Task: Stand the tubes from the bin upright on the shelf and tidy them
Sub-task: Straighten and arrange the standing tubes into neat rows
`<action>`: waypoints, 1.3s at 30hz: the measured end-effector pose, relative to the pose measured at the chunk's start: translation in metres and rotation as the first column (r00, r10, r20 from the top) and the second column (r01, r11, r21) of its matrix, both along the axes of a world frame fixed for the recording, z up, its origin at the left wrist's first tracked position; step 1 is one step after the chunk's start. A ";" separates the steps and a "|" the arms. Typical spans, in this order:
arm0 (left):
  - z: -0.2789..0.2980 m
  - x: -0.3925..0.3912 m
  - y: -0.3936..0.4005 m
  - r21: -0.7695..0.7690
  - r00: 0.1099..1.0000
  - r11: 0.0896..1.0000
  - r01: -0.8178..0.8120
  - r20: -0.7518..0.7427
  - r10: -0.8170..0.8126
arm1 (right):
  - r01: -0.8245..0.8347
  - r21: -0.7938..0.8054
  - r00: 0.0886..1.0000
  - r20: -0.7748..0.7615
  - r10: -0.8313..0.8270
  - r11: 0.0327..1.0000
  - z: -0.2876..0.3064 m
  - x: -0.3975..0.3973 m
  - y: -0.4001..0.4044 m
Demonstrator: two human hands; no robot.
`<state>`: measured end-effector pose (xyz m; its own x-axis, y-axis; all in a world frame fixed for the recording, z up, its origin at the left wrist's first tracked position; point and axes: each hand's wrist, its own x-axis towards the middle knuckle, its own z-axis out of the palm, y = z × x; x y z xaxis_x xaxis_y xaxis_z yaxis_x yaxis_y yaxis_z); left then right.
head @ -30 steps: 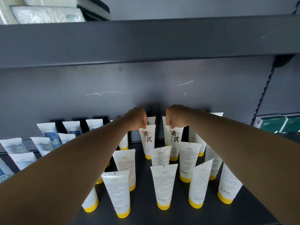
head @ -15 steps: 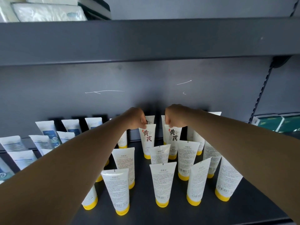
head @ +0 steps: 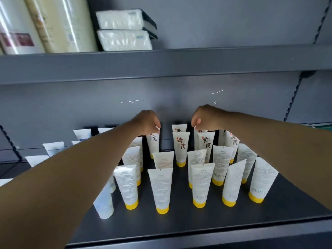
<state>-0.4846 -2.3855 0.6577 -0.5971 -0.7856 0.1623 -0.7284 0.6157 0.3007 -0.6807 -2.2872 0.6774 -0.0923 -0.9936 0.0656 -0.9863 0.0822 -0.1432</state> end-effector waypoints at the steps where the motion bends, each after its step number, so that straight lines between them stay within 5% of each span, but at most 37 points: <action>1: 0.004 0.009 0.003 -0.008 1.000 1.000 0.006 0.007 -0.006 | -0.003 -0.003 1.000 0.002 0.003 1.000 0.004 0.009 0.006; 17: 0.046 0.134 0.092 -0.064 0.983 0.981 -0.181 0.013 0.182 | -0.096 0.011 0.992 -0.086 0.096 0.995 0.057 0.087 0.096; 25: 0.038 0.177 0.071 -0.023 0.966 0.966 -0.259 -0.016 0.258 | -0.111 0.015 0.992 -0.058 0.112 0.994 0.049 0.129 0.080; 39: 0.009 0.177 -0.047 -0.019 0.997 0.999 -0.028 0.076 0.029 | 0.066 0.039 0.997 -0.048 -0.064 0.997 0.022 0.196 -0.025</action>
<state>-0.3074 -2.4326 0.6668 -0.5859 -0.7997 0.1308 -0.7660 0.5993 0.2325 -0.4848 -2.3125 0.6994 -0.1545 -0.9875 0.0306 -0.9842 0.1511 -0.0928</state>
